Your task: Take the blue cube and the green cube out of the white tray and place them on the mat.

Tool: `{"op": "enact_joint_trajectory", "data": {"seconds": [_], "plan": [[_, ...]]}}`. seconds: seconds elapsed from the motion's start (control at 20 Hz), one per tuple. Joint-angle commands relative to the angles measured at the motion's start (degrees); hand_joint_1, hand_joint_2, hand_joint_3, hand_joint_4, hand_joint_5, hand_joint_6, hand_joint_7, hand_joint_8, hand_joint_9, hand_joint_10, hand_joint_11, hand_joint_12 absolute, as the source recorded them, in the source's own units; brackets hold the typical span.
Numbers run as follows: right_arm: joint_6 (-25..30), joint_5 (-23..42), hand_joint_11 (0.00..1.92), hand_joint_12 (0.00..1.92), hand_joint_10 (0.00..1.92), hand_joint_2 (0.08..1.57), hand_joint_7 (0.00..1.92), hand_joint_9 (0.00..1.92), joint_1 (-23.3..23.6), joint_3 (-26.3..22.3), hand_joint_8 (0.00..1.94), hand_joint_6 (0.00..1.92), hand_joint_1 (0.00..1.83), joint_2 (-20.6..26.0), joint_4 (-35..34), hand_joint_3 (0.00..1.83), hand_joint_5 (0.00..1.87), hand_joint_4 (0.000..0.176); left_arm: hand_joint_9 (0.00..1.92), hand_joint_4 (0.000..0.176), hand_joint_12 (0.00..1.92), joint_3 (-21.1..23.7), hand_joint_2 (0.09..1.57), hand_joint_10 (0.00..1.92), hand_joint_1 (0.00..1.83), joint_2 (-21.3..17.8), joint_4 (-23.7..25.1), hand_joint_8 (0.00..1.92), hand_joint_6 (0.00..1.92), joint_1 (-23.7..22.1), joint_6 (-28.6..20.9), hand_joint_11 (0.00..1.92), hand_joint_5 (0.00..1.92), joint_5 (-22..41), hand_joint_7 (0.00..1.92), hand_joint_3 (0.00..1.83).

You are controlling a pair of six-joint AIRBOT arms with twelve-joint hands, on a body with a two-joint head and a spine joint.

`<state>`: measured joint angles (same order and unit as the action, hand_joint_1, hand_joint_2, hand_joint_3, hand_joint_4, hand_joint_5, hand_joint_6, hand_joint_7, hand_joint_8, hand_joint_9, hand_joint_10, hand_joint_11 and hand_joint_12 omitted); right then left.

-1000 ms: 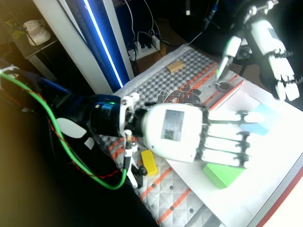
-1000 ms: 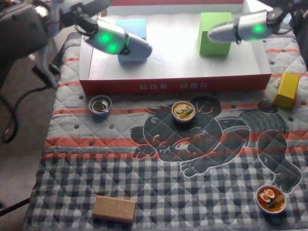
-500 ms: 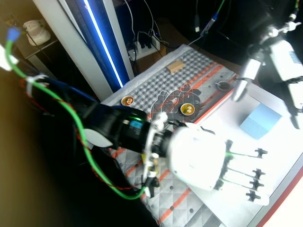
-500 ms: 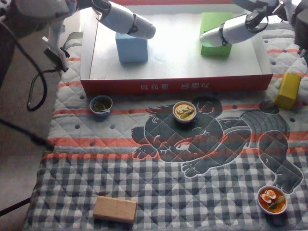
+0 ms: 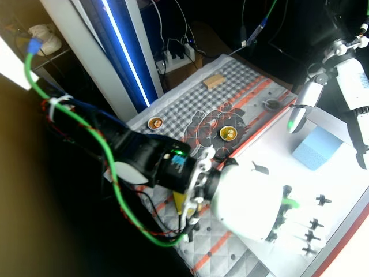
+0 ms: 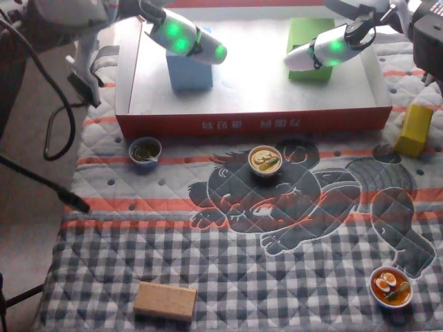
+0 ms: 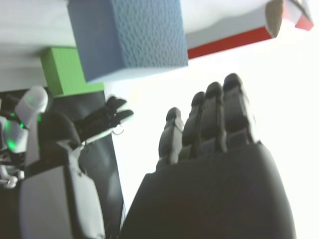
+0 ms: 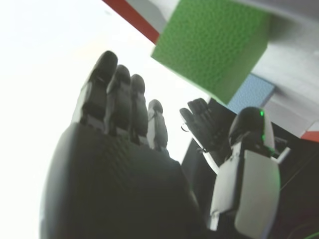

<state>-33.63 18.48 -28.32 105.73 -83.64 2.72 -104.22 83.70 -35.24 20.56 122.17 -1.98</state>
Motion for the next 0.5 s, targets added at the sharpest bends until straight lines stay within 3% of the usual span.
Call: {"op": "enact_joint_trajectory", "data": {"seconds": [0.0, 0.15, 0.2, 0.25, 0.35, 0.45], "plan": [[0.2, 6.3, 0.0, 0.92, 0.01, 0.98, 0.28, 0.26, 0.9, -0.1, 0.0, 0.0, 0.75, 0.1, -0.8, 0.0, 0.13, 0.176, 0.02, 0.176, 0.0, 0.1, 0.84, 0.01, 0.74, 0.1, -0.2, 0.0, 0.0, -0.2, 0.0, 0.0, 0.01, 4.8, 0.0, 0.0], [0.2, 6.3, 0.0, 0.83, 0.0, 0.97, 0.27, 0.26, 0.8, -0.8, 0.0, 0.0, 0.73, 0.1, -0.8, 0.0, 0.13, 0.172, 0.08, 0.176, 0.0, 0.0, 0.86, 0.01, 0.78, 0.0, 0.0, 0.01, 0.0, 0.4, 0.0, 0.0, 0.03, 4.3, 0.09, 0.0], [0.2, 6.3, 0.0, 0.67, 0.01, 0.98, 0.24, 0.23, 0.7, -1.1, 0.0, 0.0, 0.76, 0.1, -0.7, 0.0, 0.13, 0.159, 0.09, 0.176, 0.0, 0.1, 0.87, 0.01, 0.81, -0.1, 0.0, 0.01, 0.01, 0.6, 0.0, 0.0, 0.04, 4.2, 0.1, 0.01], [0.2, 6.3, 0.0, 0.59, 0.0, 0.98, 0.24, 0.21, 0.6, -1.4, 0.0, 0.0, 0.77, 0.1, -0.7, 0.0, 0.14, 0.163, 0.09, 0.176, 0.0, 0.0, 0.88, 0.01, 0.82, -0.1, 0.0, 0.0, 0.0, 0.9, 0.0, 0.0, 0.04, 4.2, 0.1, 0.01], [0.2, 6.3, 0.0, 0.71, 0.01, 0.99, 0.27, 0.23, 0.6, -1.6, 0.0, 0.0, 0.76, 0.1, -0.4, 0.0, 0.16, 0.171, 0.12, 0.176, 0.0, -0.1, 0.93, 0.0, 0.84, -0.1, 0.0, 0.01, 0.0, 1.1, 0.0, 0.0, 0.06, 4.1, 0.14, 0.01], [0.2, 6.3, 0.0, 0.92, 0.03, 1.03, 0.39, 0.34, 0.6, -1.6, 0.02, 0.01, 0.85, 0.1, -0.4, 0.0, 0.23, 0.149, 0.29, 0.176, 0.04, -0.2, 0.99, 0.01, 0.86, -0.2, -0.1, 0.02, 0.01, 1.0, -0.1, 0.1, 0.22, 3.9, 0.38, 0.0]]}}
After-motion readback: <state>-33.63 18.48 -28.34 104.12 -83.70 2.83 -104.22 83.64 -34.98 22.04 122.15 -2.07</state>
